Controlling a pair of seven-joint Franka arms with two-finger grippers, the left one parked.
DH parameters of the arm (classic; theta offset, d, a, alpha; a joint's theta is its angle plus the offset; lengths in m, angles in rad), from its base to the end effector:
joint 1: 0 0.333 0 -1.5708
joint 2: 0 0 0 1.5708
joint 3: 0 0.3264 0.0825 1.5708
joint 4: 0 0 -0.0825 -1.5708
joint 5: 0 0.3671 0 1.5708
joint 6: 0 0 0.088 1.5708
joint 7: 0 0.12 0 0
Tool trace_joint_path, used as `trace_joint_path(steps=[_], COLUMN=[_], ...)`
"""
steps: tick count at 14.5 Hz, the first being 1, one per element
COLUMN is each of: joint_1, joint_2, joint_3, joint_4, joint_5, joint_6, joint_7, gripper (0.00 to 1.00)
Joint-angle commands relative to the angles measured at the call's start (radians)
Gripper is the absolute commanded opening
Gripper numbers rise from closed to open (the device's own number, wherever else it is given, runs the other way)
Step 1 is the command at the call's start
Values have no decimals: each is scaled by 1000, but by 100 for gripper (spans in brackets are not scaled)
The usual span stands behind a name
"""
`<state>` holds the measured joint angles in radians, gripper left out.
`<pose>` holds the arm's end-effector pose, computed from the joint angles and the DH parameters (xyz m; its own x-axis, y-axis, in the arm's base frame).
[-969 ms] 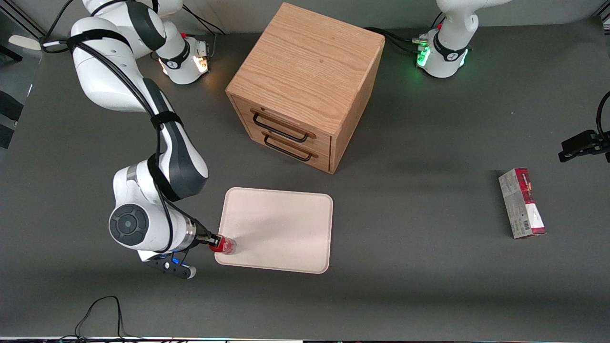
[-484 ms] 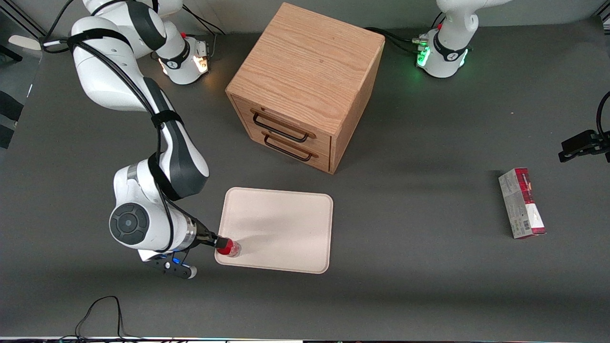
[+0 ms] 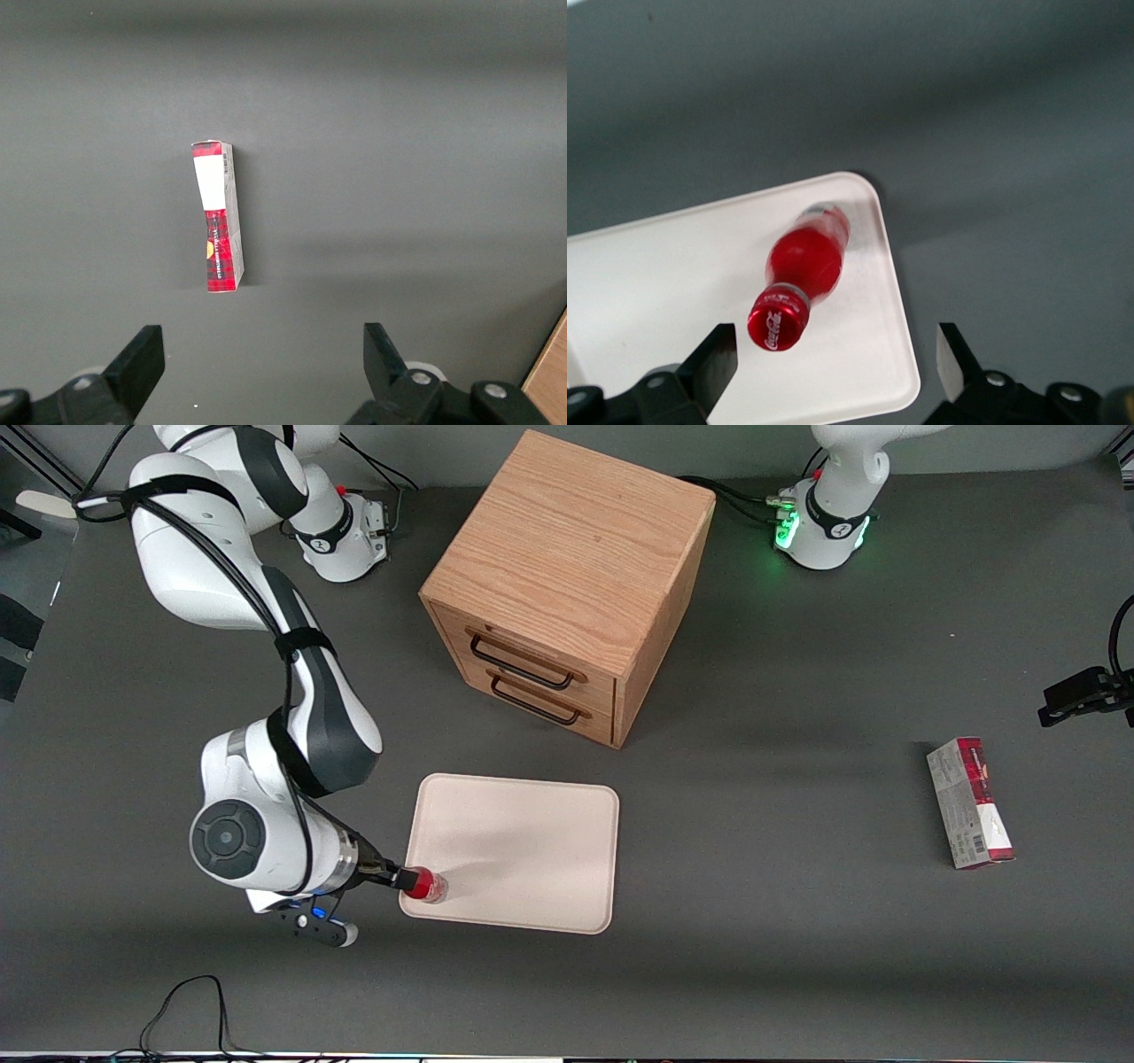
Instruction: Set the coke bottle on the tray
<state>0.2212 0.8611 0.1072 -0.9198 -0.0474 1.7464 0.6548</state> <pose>0.7314 0.2113 0.3660 0.9373 -0.3454 -0.0459 -0.3462 -0.9381 -0.0087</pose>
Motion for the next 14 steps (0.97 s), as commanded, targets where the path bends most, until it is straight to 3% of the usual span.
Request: trace_joint_path(steps=[1, 4, 8, 11, 14], joint_1=[-70, -152, -310, -310, -252], joint_2=[-75, -157, -327, -570, -851], joint_3=[11, 9, -6, -73, -148], joint_4=[4, -4, -117, -406, -742], joint_5=[17, 34, 43, 43, 52], joint_6=[-68, -243, -361, -328, -208], joint_7=[-3, -212, -545, -618, -627], gripper=[100, 100, 100, 100, 100])
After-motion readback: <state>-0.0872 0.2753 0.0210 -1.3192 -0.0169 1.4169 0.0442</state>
